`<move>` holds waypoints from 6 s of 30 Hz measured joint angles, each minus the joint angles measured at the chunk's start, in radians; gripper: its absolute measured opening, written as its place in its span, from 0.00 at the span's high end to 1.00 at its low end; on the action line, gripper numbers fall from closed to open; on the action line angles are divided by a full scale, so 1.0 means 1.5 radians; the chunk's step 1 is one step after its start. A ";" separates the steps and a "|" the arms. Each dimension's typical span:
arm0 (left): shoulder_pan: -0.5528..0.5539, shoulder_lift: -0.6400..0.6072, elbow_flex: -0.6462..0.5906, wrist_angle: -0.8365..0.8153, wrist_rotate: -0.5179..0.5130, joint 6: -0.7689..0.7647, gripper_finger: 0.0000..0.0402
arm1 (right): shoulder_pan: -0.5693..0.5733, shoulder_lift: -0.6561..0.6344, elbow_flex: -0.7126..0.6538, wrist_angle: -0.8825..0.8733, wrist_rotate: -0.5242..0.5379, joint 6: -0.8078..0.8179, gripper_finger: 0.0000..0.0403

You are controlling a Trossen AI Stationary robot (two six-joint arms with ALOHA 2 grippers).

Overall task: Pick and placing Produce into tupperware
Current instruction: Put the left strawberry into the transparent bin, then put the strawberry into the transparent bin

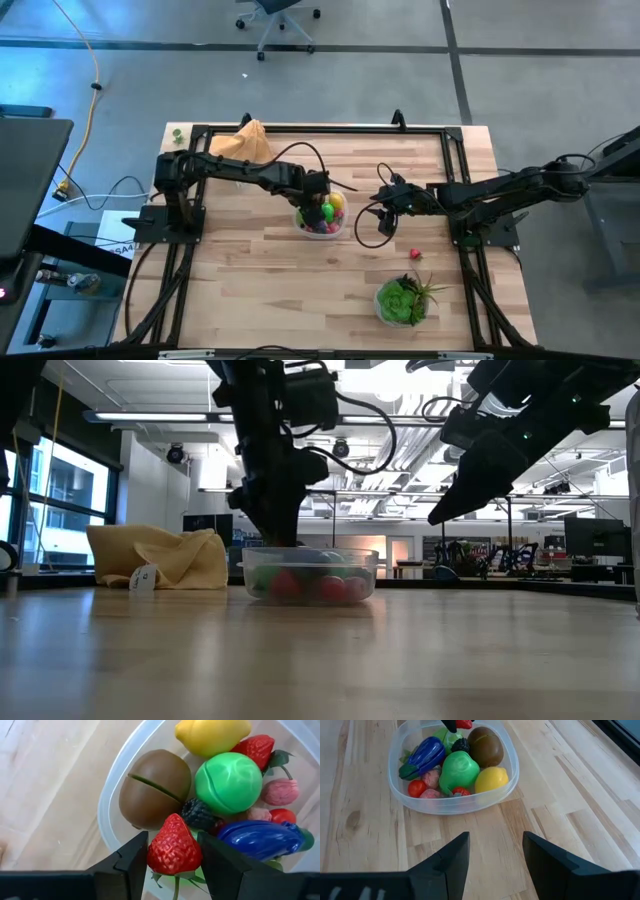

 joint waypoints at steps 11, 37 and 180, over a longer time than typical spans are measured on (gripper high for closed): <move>0.000 0.000 0.000 -0.003 0.000 0.020 0.48 | 0.000 0.000 0.000 0.000 0.000 0.000 0.56; 0.000 0.000 0.244 -0.295 0.000 0.306 0.50 | 0.000 0.000 -0.001 0.000 0.000 0.000 0.56; -0.062 -1.238 -0.892 0.545 0.027 0.640 1.00 | 0.000 0.000 -0.001 0.004 0.000 0.018 0.56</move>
